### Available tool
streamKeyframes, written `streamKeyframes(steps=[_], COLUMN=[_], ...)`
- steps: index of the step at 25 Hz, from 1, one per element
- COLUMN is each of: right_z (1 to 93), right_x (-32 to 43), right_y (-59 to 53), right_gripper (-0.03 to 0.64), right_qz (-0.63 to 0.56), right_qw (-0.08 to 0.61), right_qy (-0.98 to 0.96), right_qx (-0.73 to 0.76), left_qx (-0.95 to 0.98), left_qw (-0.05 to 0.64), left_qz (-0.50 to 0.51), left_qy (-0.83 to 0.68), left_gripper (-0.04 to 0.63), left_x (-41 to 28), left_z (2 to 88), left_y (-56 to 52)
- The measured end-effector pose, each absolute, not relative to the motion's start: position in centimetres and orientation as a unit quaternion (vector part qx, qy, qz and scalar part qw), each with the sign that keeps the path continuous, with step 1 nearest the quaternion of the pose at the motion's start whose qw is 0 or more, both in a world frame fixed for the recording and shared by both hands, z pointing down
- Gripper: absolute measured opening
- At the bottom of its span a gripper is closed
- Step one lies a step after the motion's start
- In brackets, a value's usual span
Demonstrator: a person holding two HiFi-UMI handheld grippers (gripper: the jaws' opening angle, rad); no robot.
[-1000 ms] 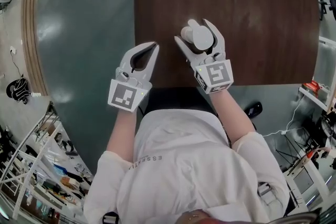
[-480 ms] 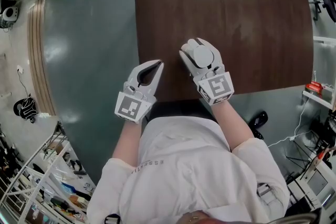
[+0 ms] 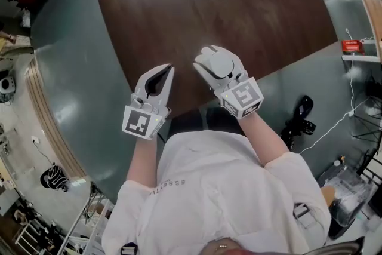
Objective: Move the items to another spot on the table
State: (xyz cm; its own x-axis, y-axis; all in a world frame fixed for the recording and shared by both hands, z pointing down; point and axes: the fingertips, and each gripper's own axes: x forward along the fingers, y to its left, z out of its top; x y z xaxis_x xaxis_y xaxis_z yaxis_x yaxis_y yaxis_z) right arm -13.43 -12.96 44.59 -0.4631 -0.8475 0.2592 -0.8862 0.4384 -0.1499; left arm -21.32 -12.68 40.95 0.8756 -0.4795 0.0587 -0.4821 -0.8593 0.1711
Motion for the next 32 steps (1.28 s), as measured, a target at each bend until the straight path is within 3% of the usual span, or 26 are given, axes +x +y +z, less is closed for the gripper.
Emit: streamKeyframes(steps=[15,25,32], right_z=[41.7,43.0,43.4], right_x=[15.4,28.8,38.0], right_y=[4.2,12.8,12.8], right_gripper=[0.235,0.235,0.235], right_qz=[0.116,0.134,0.117], right_qw=[0.041,0.023,0.018], right_qy=[-0.711,-0.643,-0.616], right_qx=[0.692,0.754,0.779], left_qx=[0.998,0.997,0.995], left_qw=[0.058,0.072,0.077], left_qz=[-0.022,-0.002,0.004], left_qy=[-0.031,0.037,0.071], left_gripper=[0.008,0.008,0.008], left_x=[8.8,22.5,33.0], left_z=[35.8,37.5,39.2], left_y=[0.8,7.3,7.1])
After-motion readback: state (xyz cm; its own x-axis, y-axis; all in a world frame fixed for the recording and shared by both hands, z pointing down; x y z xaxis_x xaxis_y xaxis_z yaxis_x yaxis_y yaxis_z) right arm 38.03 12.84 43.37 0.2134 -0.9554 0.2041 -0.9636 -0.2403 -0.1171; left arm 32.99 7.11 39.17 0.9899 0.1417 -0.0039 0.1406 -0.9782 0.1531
